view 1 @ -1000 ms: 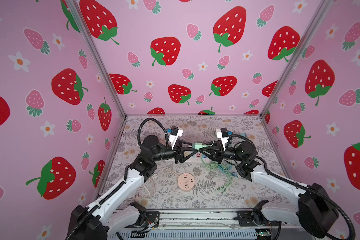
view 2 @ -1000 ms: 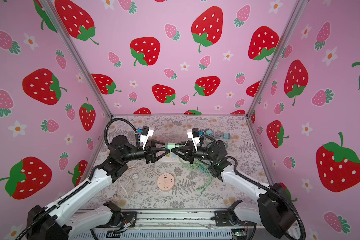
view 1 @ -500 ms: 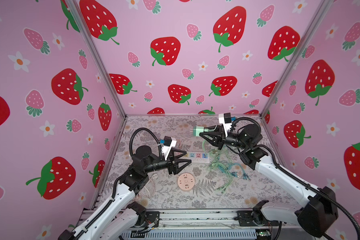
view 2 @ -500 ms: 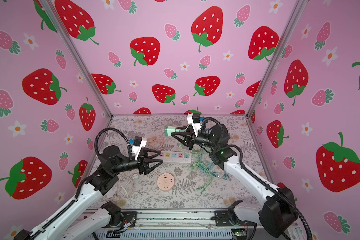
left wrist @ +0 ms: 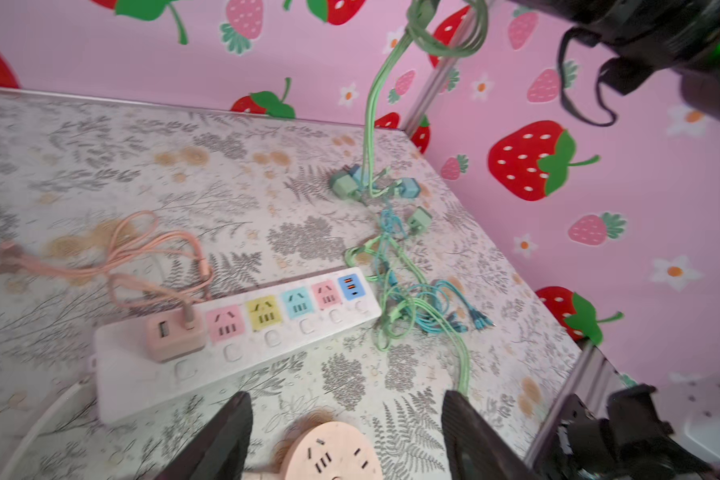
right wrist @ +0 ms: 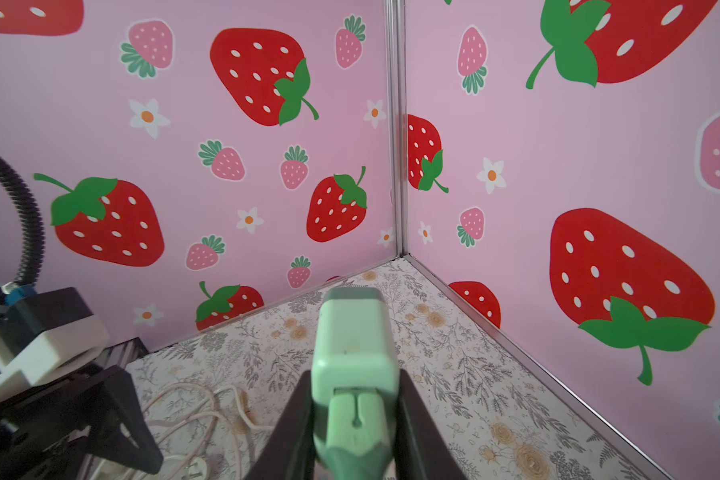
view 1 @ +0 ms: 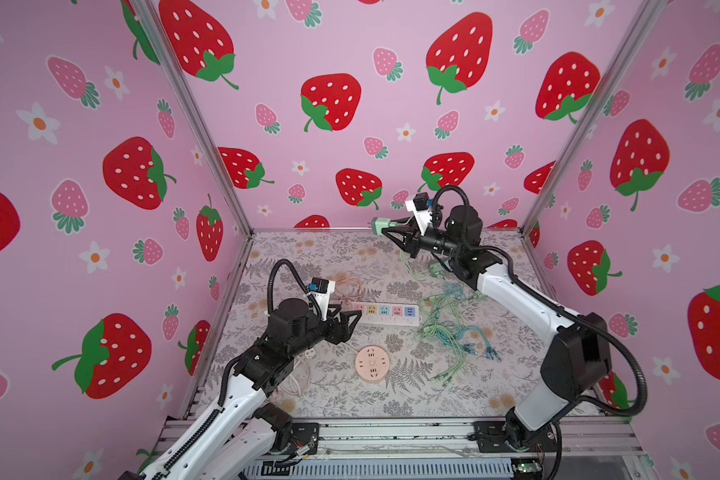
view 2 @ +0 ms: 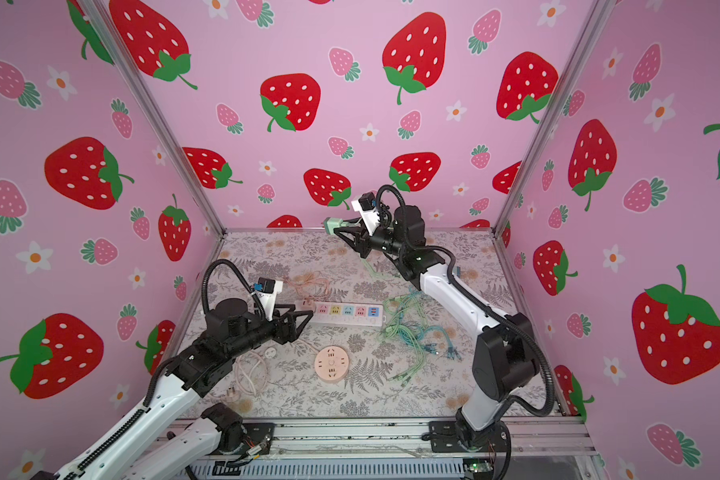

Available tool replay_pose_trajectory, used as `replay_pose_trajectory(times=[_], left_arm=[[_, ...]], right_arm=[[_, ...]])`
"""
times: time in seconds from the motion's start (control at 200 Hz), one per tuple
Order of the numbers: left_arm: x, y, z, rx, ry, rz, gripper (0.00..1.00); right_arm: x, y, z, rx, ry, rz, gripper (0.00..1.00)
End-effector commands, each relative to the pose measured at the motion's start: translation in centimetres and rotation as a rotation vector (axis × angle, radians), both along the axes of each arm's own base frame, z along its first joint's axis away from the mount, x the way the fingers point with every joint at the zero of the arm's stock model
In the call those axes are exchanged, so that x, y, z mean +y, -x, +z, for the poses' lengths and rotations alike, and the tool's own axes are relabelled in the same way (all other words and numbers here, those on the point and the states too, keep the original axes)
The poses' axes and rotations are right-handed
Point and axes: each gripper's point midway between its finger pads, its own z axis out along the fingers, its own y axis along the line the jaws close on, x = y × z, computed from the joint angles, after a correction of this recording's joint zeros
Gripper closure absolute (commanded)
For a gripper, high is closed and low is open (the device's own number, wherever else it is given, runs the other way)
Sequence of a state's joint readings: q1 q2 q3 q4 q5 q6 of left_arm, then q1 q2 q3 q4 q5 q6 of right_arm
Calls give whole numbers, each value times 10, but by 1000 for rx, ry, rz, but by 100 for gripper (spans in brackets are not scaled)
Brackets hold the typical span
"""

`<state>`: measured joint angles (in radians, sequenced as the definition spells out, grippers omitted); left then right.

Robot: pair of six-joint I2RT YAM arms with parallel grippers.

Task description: Insert the plug

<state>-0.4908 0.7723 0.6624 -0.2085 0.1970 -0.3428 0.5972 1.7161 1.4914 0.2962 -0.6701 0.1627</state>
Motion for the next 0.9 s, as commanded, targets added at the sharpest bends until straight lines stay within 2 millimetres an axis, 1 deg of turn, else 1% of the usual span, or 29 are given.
replay_pose_trajectory(times=[0.0,0.05,0.06,0.08,0.105,0.195,0.245,0.31,0.415,0.5,0.615,0.815,0.895], left_arm=[[29,-11,-7,36,-78,170,26],[32,-11,-9,41,-85,182,26],[32,-11,-9,43,-87,184,26],[33,-11,-9,42,-90,190,26],[34,-11,-9,44,-91,197,26],[41,-10,-11,50,-102,233,26],[45,-10,-12,52,-111,251,26],[51,-11,-15,55,-125,285,25],[63,-16,-23,82,-142,357,25],[68,-21,-33,130,-148,396,26],[75,-28,-49,207,-138,439,27],[77,-41,-75,329,-53,440,29],[77,-47,-83,357,-39,432,30]], right_arm=[[10,-30,-7,-55,45,-52,94],[19,-46,-23,-26,73,-62,94],[20,-47,-22,-27,76,-63,94],[24,-54,-33,-7,95,-63,95],[28,-60,-42,7,116,-58,95],[40,-70,-83,78,211,-19,96],[42,-70,-105,121,257,-6,95],[42,-64,-129,163,306,12,96],[40,-49,-160,219,373,38,96],[34,-36,-177,255,414,58,95],[26,-23,-194,288,469,85,95],[16,-7,-217,317,586,121,96],[15,-4,-221,316,621,131,96]])
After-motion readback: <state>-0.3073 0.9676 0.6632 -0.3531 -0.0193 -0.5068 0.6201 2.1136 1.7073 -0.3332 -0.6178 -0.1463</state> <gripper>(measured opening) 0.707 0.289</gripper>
